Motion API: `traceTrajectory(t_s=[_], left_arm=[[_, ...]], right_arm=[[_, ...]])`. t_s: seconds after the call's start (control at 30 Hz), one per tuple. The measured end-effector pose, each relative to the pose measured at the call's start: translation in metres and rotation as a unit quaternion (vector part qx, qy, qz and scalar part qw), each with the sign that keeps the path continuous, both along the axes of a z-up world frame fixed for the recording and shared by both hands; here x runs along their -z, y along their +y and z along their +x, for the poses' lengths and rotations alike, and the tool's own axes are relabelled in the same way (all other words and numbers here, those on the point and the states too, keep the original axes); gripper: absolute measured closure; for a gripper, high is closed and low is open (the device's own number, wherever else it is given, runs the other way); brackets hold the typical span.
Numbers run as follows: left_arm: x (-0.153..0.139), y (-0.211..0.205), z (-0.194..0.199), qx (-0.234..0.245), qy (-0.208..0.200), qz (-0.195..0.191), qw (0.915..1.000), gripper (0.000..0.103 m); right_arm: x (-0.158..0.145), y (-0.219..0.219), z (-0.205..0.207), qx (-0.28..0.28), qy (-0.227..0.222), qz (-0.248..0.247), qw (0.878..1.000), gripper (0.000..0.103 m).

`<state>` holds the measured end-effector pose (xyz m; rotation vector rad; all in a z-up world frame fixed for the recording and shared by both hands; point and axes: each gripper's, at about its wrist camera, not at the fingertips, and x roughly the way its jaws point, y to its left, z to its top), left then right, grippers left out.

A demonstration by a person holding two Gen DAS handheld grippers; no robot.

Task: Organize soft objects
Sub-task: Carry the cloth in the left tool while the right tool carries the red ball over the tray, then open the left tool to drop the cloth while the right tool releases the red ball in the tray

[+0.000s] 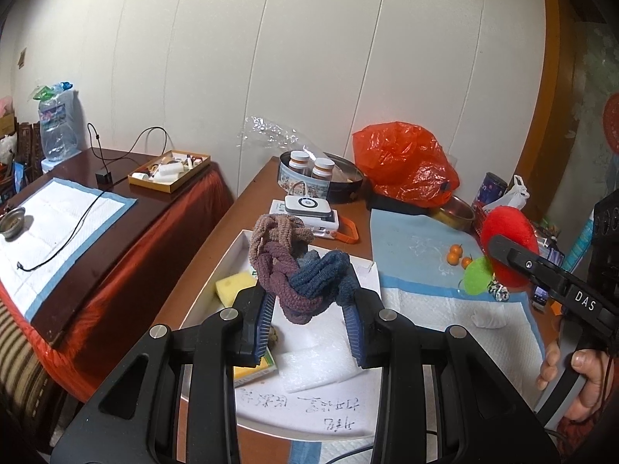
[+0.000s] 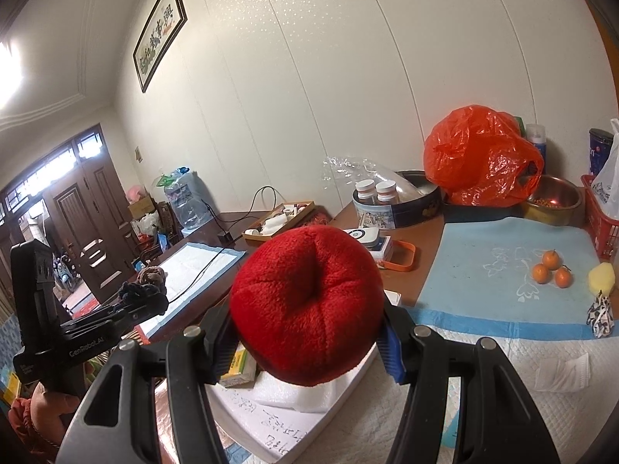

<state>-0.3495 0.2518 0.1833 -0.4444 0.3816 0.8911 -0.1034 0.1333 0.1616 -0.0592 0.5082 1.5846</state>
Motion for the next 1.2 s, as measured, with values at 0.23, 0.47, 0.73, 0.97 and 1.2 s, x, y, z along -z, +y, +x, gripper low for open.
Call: traceTrajectory(t_s=[0.23,0.47,0.73,0.97,1.2], left_arm=[[0.004,0.014,0.0,0.024,-0.002,-0.004,0.9997,0.071],[0.015,0.035,-0.005,0.036,-0.003,-0.022,0.9991,0.071],[0.031,0.055,-0.002,0.048,0.015,-0.035,0.9981,0.071],[0.051,0.075,0.026,0.065,0.067,-0.036,0.995,0.071],[0.073,0.086,0.041,0.077,0.085,-0.047,0.9923,0.071]], right_arm=[[0.001,0.01,-0.007,0.011,0.0,-0.003,1.0,0.042],[0.004,0.02,-0.015,0.024,-0.002,-0.011,1.0,0.042],[0.011,0.033,-0.023,0.037,-0.002,-0.03,0.999,0.042],[0.036,0.071,-0.037,0.015,-0.009,-0.088,0.996,0.042],[0.057,0.099,-0.032,0.021,-0.001,-0.126,0.992,0.041]])
